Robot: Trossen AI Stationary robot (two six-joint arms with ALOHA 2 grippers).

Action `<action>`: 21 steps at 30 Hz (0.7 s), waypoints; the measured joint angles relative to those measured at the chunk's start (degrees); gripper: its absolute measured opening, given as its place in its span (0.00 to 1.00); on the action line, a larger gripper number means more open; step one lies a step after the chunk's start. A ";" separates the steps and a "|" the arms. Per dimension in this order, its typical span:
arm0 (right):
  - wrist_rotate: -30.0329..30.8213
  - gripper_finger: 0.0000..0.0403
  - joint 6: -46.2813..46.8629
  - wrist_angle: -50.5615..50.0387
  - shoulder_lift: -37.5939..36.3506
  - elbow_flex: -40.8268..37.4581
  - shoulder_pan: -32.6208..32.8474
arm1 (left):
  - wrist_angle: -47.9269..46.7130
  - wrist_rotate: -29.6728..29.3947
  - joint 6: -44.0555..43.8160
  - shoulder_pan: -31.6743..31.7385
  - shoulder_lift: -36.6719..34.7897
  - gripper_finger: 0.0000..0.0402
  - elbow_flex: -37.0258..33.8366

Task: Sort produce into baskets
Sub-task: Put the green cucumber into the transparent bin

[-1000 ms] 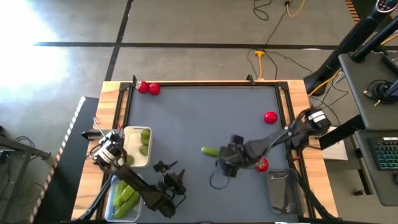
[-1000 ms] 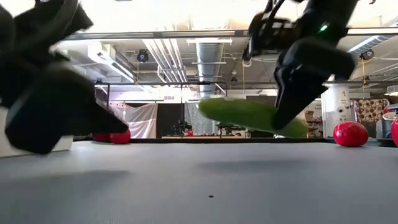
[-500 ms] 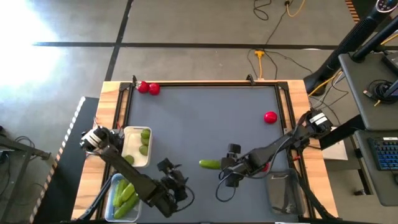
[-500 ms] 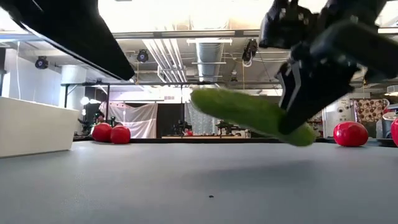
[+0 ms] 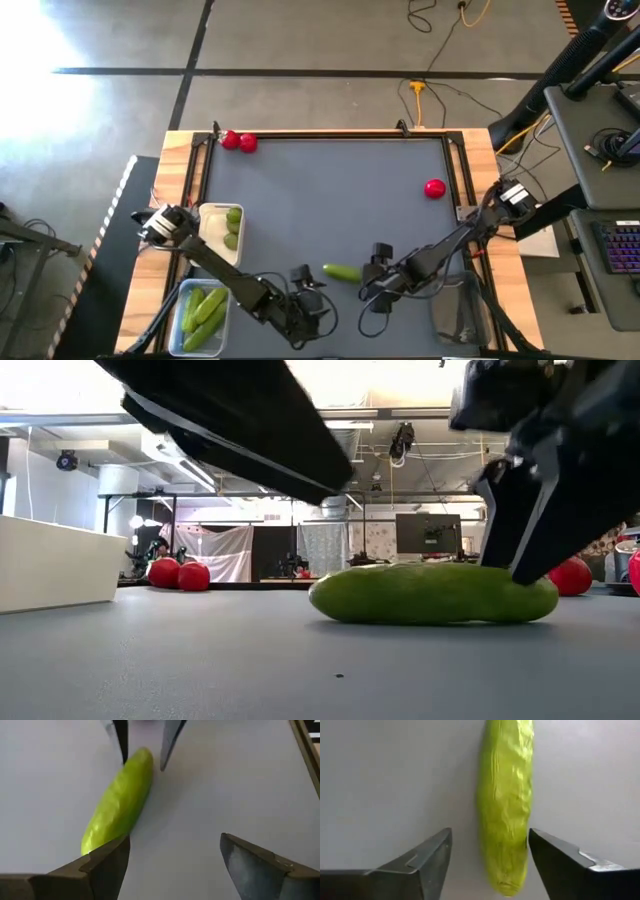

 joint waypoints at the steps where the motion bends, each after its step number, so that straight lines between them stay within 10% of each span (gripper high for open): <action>1: -0.01 0.65 -0.02 -0.21 0.00 0.73 0.39 | 1.32 0.09 1.24 0.26 0.55 0.73 0.00; 12: 0.10 0.75 0.09 -2.78 0.00 8.27 5.12 | 2.23 -1.26 9.35 7.04 1.81 0.73 -0.35; 21: 2.86 0.72 3.59 -2.01 0.07 8.27 7.10 | 6.81 10.57 10.57 13.43 5.86 0.73 -0.68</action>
